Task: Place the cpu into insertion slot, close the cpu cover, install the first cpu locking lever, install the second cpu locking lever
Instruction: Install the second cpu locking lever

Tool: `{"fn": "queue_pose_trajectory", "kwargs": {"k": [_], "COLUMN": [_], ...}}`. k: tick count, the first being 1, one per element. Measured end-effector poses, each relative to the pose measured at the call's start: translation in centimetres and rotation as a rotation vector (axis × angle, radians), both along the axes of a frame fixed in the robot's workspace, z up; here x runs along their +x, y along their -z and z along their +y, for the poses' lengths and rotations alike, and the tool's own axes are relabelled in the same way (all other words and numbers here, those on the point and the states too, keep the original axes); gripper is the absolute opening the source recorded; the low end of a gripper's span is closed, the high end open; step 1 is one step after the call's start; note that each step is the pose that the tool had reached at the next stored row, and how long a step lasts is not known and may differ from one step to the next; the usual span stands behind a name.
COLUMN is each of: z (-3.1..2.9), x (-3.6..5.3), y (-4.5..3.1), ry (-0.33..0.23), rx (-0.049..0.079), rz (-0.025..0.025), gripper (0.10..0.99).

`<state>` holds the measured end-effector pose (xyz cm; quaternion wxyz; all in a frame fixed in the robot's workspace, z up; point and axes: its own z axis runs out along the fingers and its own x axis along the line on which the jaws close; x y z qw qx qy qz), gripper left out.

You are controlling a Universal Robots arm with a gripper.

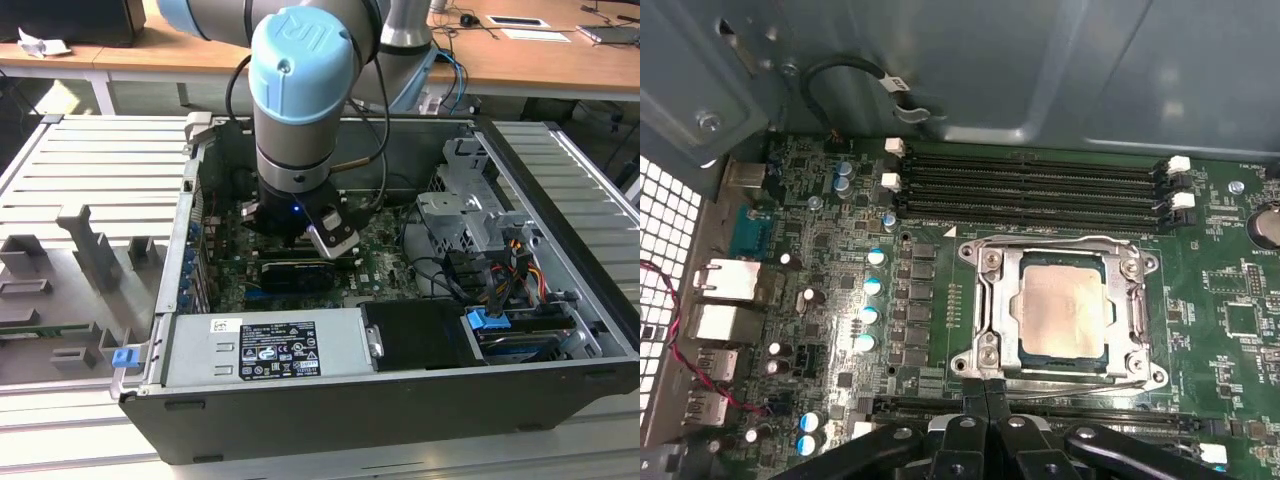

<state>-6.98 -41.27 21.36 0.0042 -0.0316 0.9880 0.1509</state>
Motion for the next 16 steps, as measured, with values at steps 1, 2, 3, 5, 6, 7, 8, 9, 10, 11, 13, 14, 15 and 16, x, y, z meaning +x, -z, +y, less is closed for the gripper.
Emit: {"fn": "queue_pose_trajectory", "kwargs": {"k": [1,2,3,5,6,7,8,9,10,11,13,14,15,16], "z": [-0.01,-0.01,-0.01,-0.02,-0.01,-0.01,-0.01,-0.01,-0.01,-0.01,0.08,0.19,0.28,0.41], "x": [-0.01,-0.01,-0.03,-0.14,-0.25,-0.38,-0.46,-0.57,-0.60,-0.62,-0.69,-0.72,-0.74,-0.77], "y": [0.14,0.26,0.63,1.02,1.15,1.28,1.34,1.46,1.56,1.69,1.84,1.87,1.89,1.91], "ry": [0.000,0.000,0.000,0.000,0.000,0.000,0.000,0.000,0.000,0.000,0.000,0.000,0.000,0.000], "rx": [0.001,0.003,0.006,0.016,0.023,0.028,0.031,0.035,0.038,0.042,0.047,0.048,0.049,0.049], "rz": [0.0002,0.0001,0.0002,0.0003,0.0003,0.0001,0.0002,0.0002,0.0002,0.0002,0.0002,0.0001,0.0001,0.0002], "gripper": [0.106,0.106,0.106,0.106,0.106,0.106,0.106,0.106,0.106,0.106,0.106,0.106,0.106,0.106]}}
